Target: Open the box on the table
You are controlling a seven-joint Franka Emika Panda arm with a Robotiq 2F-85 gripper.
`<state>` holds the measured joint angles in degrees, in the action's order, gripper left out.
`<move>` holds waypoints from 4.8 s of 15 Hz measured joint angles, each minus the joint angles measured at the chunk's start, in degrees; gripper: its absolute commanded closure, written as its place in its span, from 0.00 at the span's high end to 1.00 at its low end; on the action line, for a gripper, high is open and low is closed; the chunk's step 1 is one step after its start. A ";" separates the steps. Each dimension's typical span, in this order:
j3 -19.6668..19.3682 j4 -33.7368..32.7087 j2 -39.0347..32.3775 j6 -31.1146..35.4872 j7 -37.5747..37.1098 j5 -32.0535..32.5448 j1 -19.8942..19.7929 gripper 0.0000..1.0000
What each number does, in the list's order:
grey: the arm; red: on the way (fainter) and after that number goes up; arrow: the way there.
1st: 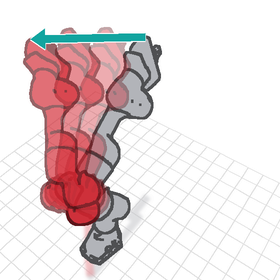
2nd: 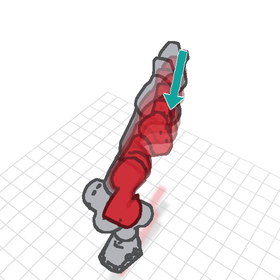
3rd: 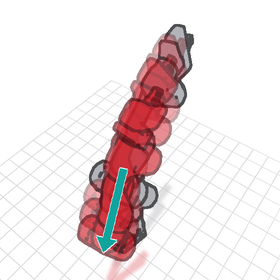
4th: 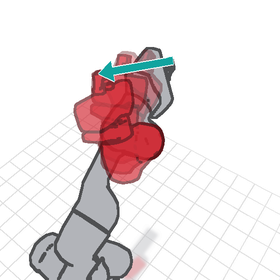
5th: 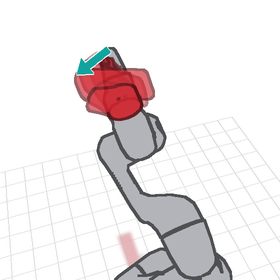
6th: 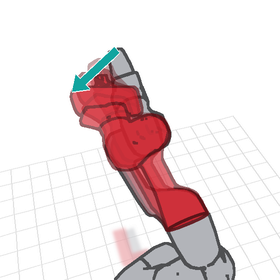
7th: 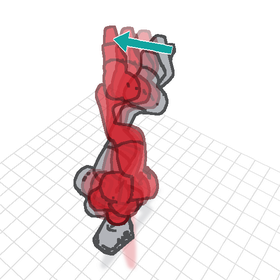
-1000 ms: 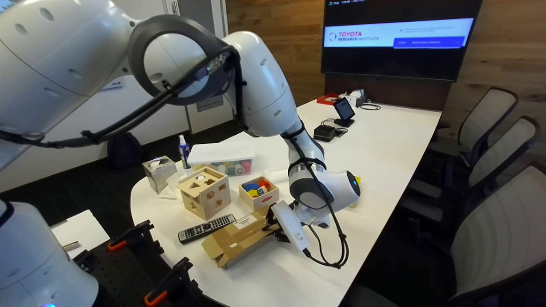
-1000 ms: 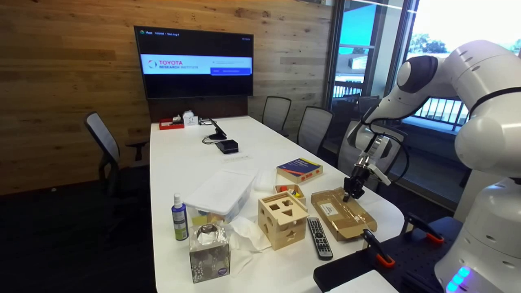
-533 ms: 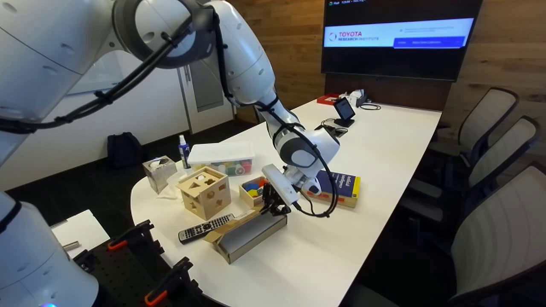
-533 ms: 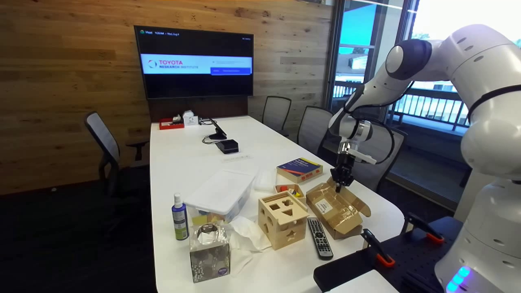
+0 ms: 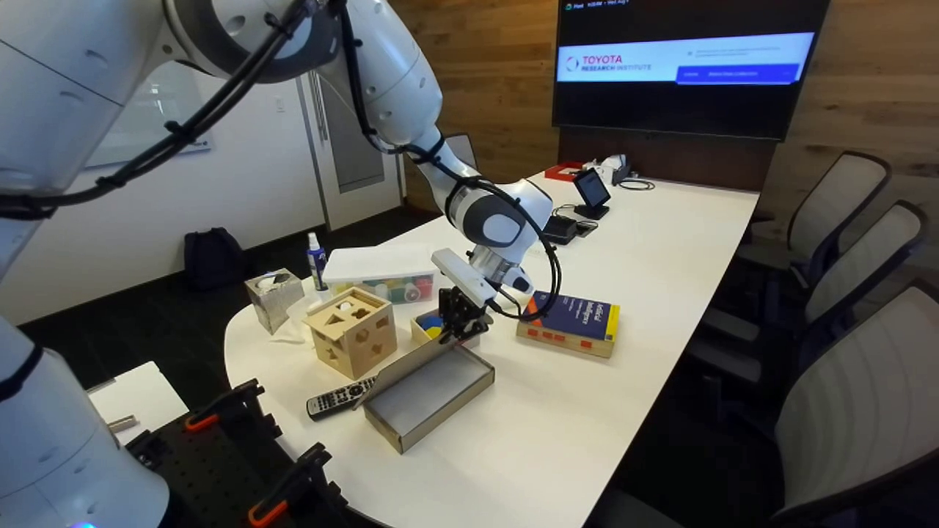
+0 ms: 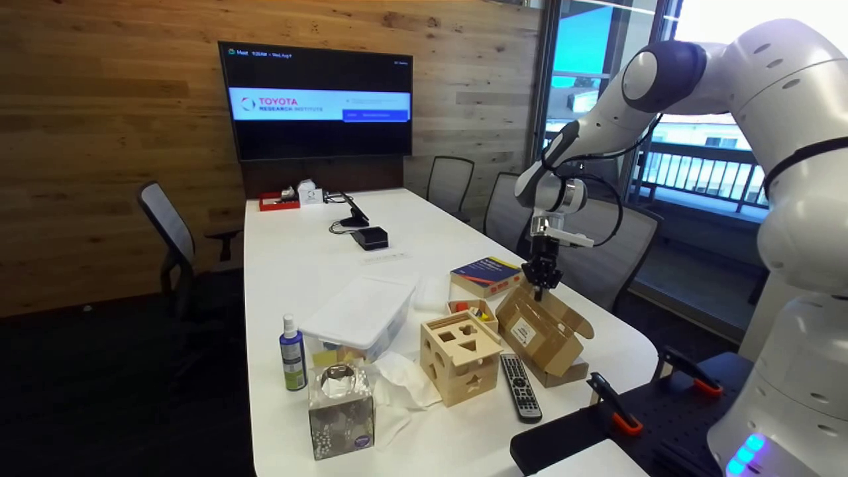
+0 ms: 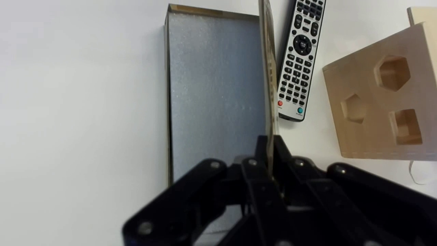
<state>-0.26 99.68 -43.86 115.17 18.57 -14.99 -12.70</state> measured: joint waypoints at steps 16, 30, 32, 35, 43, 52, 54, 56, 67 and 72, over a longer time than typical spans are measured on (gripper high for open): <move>-0.11 1.98 2.89 -3.08 -15.63 13.62 12.55 0.02; 5.39 1.81 2.16 -9.97 0.14 13.63 12.19 0.38; 5.98 1.71 2.06 -12.45 2.83 13.63 12.04 0.53; 7.66 1.40 1.94 -17.03 10.22 13.51 10.67 0.75; 10.98 0.12 -1.84 -22.01 33.09 11.96 7.23 1.00; 12.95 -5.41 -10.97 -24.89 48.98 11.62 7.71 1.00; 12.89 -6.67 -12.44 -24.89 50.93 12.11 8.00 1.00; 12.75 -7.80 -13.97 -24.66 51.83 12.42 8.17 1.00; 9.48 -10.78 -19.27 -17.08 51.71 12.41 7.93 1.00; 8.96 -11.53 -19.61 -16.88 50.67 12.36 7.82 1.00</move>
<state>8.70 88.15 -63.47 98.28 69.24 -2.62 -4.89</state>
